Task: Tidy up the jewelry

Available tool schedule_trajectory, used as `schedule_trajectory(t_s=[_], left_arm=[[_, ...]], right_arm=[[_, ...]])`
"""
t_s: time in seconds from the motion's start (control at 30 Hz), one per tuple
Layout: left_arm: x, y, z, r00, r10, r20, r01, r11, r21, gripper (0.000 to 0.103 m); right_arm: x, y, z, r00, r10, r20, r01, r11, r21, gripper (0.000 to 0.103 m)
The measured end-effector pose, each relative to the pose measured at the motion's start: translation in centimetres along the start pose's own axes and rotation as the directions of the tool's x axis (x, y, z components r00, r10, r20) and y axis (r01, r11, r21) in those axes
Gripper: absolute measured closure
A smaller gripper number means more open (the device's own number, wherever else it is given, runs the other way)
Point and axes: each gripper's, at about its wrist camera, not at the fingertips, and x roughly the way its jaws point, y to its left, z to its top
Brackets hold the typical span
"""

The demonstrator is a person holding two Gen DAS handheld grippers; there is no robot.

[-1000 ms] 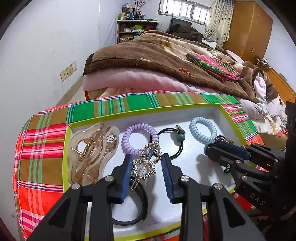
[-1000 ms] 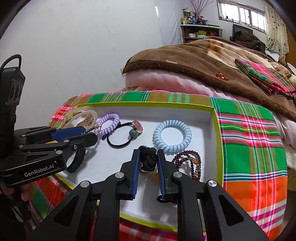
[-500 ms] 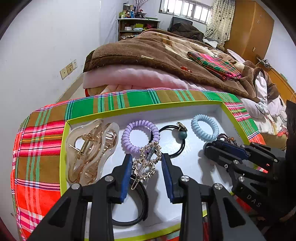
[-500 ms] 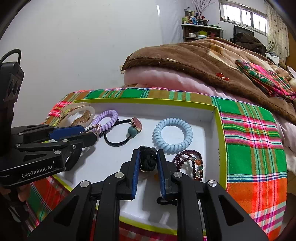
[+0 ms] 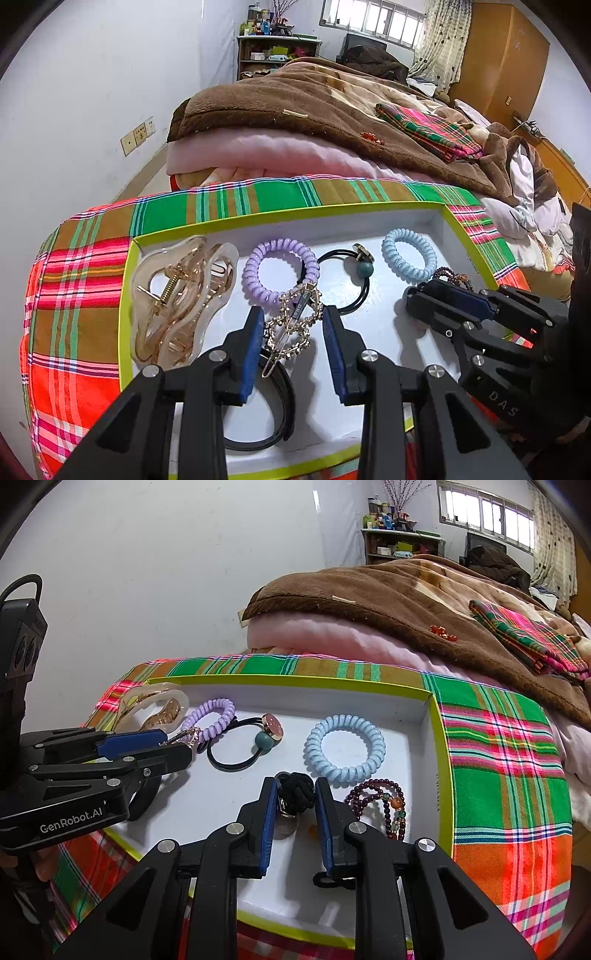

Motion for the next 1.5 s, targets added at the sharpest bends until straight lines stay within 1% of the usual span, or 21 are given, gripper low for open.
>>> schedule_trajectory(t_s=[0.03, 0.1, 0.63, 0.67, 0.7, 0.73, 0.77, 1.17, 1.3, 1.33, 1.4, 1.5], left_arm=[[-0.1, 0.0, 0.0, 1.000, 0.000, 0.000, 0.000, 1.000, 0.000, 0.069], [-0.1, 0.0, 0.1, 1.000, 0.000, -0.002, 0.000, 1.000, 0.001, 0.069], [-0.5, 0.0, 0.1, 1.000, 0.001, 0.000, -0.001, 1.000, -0.004, 0.063], [-0.5, 0.0, 0.1, 1.000, 0.002, 0.003, -0.002, 1.000, -0.008, 0.061], [-0.6, 0.0, 0.1, 1.000, 0.001, 0.005, -0.001, 1.000, -0.010, 0.060], [-0.7, 0.0, 0.1, 1.000, 0.001, 0.006, -0.001, 1.000, -0.013, 0.059], [-0.9, -0.1, 0.1, 1.000, 0.003, 0.009, -0.003, 1.000, -0.012, 0.057], [-2.6, -0.5, -0.1, 0.999, 0.021, 0.032, -0.020, 1.000, -0.015, 0.051], [-3.7, -0.7, -0.4, 0.998, 0.035, 0.052, -0.034, 0.999, -0.027, 0.050], [-4.0, -0.7, -0.5, 0.998, 0.037, 0.059, -0.035, 0.999, -0.032, 0.048], [-4.8, -0.8, -0.8, 0.996, 0.049, 0.075, -0.046, 0.998, -0.046, 0.046], [-5.8, -1.0, -1.6, 0.991, 0.091, 0.101, -0.086, 0.995, -0.056, 0.045]], right_arm=[[0.0, -0.1, 0.0, 1.000, -0.001, 0.000, 0.001, 1.000, 0.001, 0.081], [0.1, -0.1, 0.0, 1.000, -0.009, 0.000, 0.009, 1.000, 0.002, 0.078], [-0.1, -0.1, 0.1, 1.000, -0.015, 0.007, 0.015, 1.000, 0.004, 0.077], [-0.1, -0.1, 0.1, 1.000, -0.015, 0.010, 0.015, 1.000, 0.004, 0.075], [-0.1, -0.1, 0.1, 1.000, -0.013, 0.011, 0.013, 1.000, 0.006, 0.065], [-0.2, -0.1, 0.1, 1.000, -0.010, 0.013, 0.010, 1.000, 0.007, 0.058], [-0.3, -0.1, 0.1, 1.000, -0.004, 0.018, 0.004, 1.000, 0.007, 0.056], [-1.7, 0.4, 0.1, 0.999, -0.014, 0.044, 0.014, 1.000, 0.005, 0.056], [-2.7, 0.5, -0.1, 0.998, -0.019, 0.059, 0.019, 1.000, 0.012, 0.056], [-3.1, 0.5, -0.2, 0.997, -0.025, 0.067, 0.024, 1.000, 0.016, 0.056], [-3.8, 0.8, -0.5, 0.996, -0.042, 0.079, 0.040, 0.999, 0.019, 0.056], [-5.3, 1.2, -1.0, 0.993, -0.055, 0.103, 0.053, 0.998, 0.023, 0.056]])
